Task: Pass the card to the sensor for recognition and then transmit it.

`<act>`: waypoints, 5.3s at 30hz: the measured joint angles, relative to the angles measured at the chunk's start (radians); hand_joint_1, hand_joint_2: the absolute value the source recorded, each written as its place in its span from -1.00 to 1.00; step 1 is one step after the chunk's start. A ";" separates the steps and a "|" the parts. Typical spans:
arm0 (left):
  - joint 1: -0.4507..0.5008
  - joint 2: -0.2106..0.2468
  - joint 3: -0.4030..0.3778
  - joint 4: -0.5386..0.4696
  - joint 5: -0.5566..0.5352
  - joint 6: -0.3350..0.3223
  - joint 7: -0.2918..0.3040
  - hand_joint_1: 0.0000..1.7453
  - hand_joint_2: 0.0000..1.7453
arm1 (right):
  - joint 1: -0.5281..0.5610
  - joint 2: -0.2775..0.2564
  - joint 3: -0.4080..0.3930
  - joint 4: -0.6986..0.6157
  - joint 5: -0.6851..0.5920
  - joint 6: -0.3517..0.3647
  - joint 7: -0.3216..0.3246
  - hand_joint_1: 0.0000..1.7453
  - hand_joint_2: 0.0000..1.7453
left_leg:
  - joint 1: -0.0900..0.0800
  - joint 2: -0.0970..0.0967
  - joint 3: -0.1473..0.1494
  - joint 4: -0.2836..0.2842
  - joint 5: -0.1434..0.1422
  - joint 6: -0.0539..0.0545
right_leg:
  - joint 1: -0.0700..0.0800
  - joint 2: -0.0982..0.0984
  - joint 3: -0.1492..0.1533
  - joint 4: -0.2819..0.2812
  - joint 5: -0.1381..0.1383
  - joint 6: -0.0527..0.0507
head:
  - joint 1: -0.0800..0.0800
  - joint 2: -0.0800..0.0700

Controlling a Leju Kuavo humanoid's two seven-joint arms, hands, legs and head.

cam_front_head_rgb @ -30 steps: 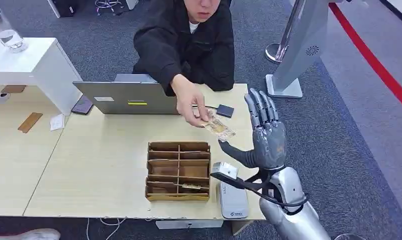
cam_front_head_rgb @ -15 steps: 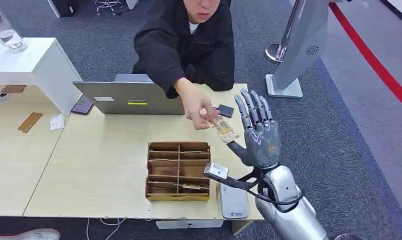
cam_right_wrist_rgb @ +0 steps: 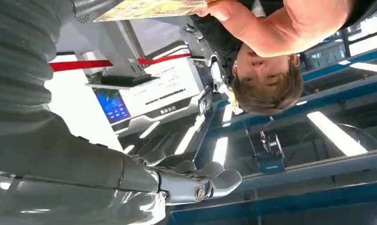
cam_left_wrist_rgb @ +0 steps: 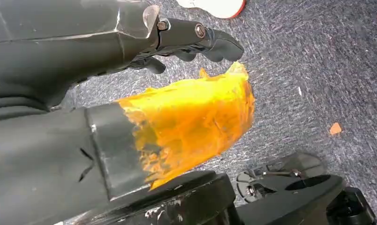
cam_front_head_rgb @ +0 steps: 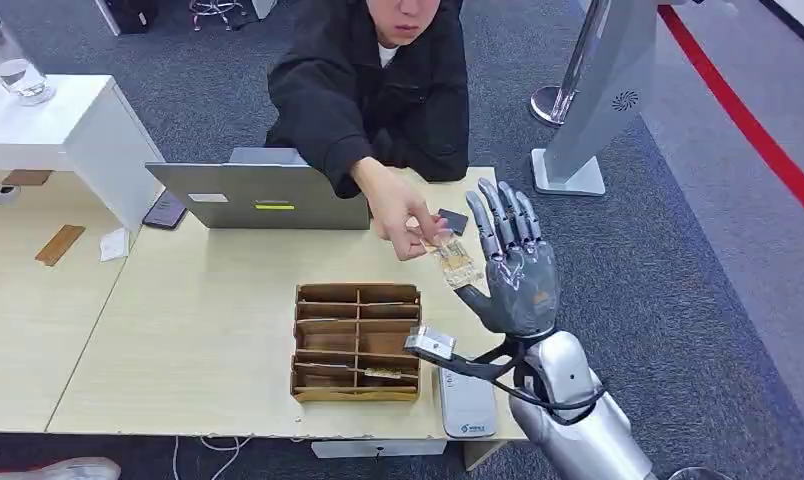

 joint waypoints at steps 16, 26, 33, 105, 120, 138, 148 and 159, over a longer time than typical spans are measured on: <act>0.000 0.000 0.000 0.000 0.004 0.000 0.000 -1.00 -1.00 | -0.012 0.000 0.017 0.019 0.003 0.000 0.003 1.00 1.00 | 0.000 0.000 0.000 0.000 0.000 0.000 | 0.000 0.000 0.000 0.000 0.000 0.000 | 0.000 0.000; 0.000 0.000 0.000 0.000 0.004 0.000 0.000 -1.00 -1.00 | -0.022 0.000 0.029 0.028 0.000 0.000 0.009 1.00 1.00 | 0.000 0.000 0.000 0.000 0.000 0.000 | 0.000 0.000 0.000 0.000 0.000 0.000 | 0.000 0.000; 0.000 0.000 0.000 0.000 0.004 0.000 0.000 -1.00 -1.00 | -0.022 0.000 0.034 0.028 0.000 0.000 0.009 1.00 1.00 | 0.000 0.000 0.000 0.000 0.000 0.000 | 0.000 0.000 0.000 0.000 0.000 0.000 | 0.000 0.000; 0.003 0.013 0.004 0.000 0.053 0.003 -0.018 -1.00 -1.00 | 0.154 -0.117 -0.003 -0.024 -0.883 0.618 -0.070 1.00 1.00 | 0.000 0.000 0.000 0.000 0.000 0.000 | 0.000 0.000 0.000 0.000 0.000 0.000 | 0.000 0.000; 0.002 0.013 0.004 0.000 0.053 0.003 -0.022 -1.00 -1.00 | 0.145 -0.138 0.005 -0.013 -0.926 0.668 -0.063 1.00 1.00 | 0.000 0.000 0.000 0.000 0.000 0.000 | 0.000 0.000 0.000 0.000 0.000 0.000 | 0.000 0.000; 0.005 0.050 0.031 0.000 0.108 -0.218 0.005 -1.00 -1.00 | 0.079 -0.196 0.079 0.129 -0.920 0.747 -0.017 1.00 1.00 | 0.000 0.000 0.000 0.000 0.000 0.000 | 0.000 0.000 0.000 0.000 0.000 0.000 | 0.000 0.000; 0.019 0.113 0.086 0.000 0.158 -0.365 0.020 -1.00 -1.00 | 0.032 -0.196 0.108 0.185 -0.911 0.767 -0.014 1.00 1.00 | 0.000 0.000 -0.001 0.000 0.000 0.000 | 0.000 -0.001 0.000 0.000 0.000 0.000 | 0.000 0.000; 0.090 0.234 0.162 0.000 0.231 -0.687 0.015 -1.00 -1.00 | -0.059 -0.214 0.137 0.264 -0.970 0.822 -0.062 1.00 1.00 | 0.001 0.000 0.000 0.000 0.000 0.000 | 0.001 0.000 -0.001 0.000 0.000 0.000 | 0.000 0.000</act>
